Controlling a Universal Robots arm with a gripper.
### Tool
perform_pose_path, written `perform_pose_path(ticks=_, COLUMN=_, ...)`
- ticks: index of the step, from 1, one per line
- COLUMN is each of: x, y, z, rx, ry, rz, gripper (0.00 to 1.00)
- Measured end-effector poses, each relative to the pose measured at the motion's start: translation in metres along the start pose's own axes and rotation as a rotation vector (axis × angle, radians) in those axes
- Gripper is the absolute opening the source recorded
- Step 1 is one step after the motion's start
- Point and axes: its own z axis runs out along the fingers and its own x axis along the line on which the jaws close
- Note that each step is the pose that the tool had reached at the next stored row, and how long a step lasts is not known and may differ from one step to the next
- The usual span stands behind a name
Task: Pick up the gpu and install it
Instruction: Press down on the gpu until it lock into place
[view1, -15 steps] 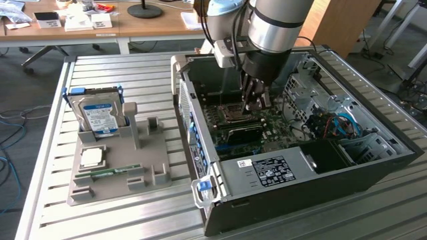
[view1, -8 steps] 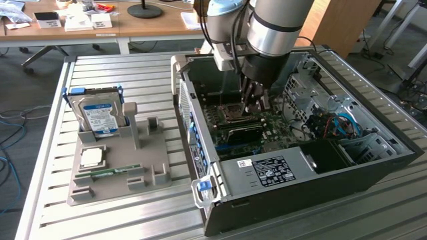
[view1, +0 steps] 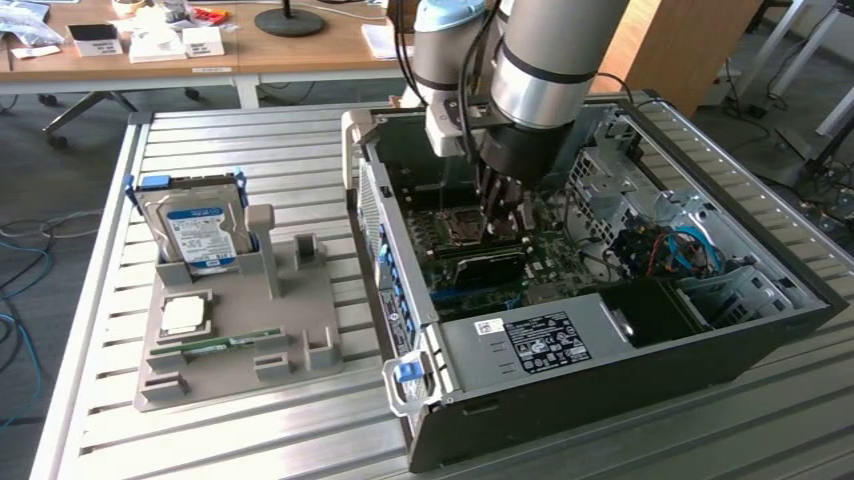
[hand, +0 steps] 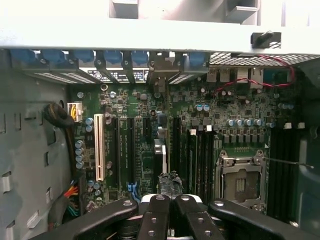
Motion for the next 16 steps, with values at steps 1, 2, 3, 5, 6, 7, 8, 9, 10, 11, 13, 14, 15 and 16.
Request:
perform_pose_path(ticks=1, x=0.0002, y=0.0, z=0.0016, rx=0.0, ry=0.0, rz=0.0, gripper=0.11)
perform_pose_path(ticks=2, x=0.0003, y=0.0, z=0.0028, rx=0.0, ry=-0.0001, rz=0.0, gripper=0.11)
perform_pose_path(ticks=3, x=0.0003, y=0.0, z=0.0033, rx=0.0, ry=0.0, rz=0.0, gripper=0.11)
perform_pose_path(ticks=5, x=0.0003, y=0.0, z=0.0034, rx=0.0, ry=0.0, rz=0.0, gripper=0.11)
perform_pose_path(ticks=6, x=0.0, y=0.0, z=0.0036, rx=0.0002, ry=-0.0003, rz=0.0, gripper=0.11)
perform_pose_path(ticks=7, x=-0.0004, y=0.0, z=0.0036, rx=0.0001, ry=-0.0003, rz=0.0, gripper=0.11)
perform_pose_path(ticks=8, x=-0.0005, y=0.0, z=0.0036, rx=0.0001, ry=-0.0004, rz=0.0, gripper=0.11)
perform_pose_path(ticks=9, x=-0.0005, y=0.0001, z=0.0036, rx=0.0, ry=-0.0007, rz=0.0, gripper=0.11)
perform_pose_path(ticks=10, x=-0.0005, y=0.0001, z=0.0039, rx=0.0, ry=-0.0008, rz=0.0, gripper=0.11)
perform_pose_path(ticks=11, x=-0.0005, y=0.0001, z=0.0047, rx=0.0001, ry=-0.0009, rz=0.0, gripper=0.11)
perform_pose_path(ticks=13, x=-0.0003, y=0.0001, z=0.007, rx=0.0, ry=-0.0007, rz=0.0, gripper=0.11)
perform_pose_path(ticks=14, x=-0.0002, y=0.0002, z=0.0081, rx=0.0, ry=-0.0008, rz=0.0, gripper=0.11)
perform_pose_path(ticks=15, x=-0.0001, y=0.0002, z=0.0088, rx=0.0, ry=-0.0009, rz=0.0, gripper=0.11)
perform_pose_path(ticks=16, x=-0.0001, y=0.0002, z=0.0087, rx=-0.0001, ry=-0.0007, rz=0.0, gripper=0.11)
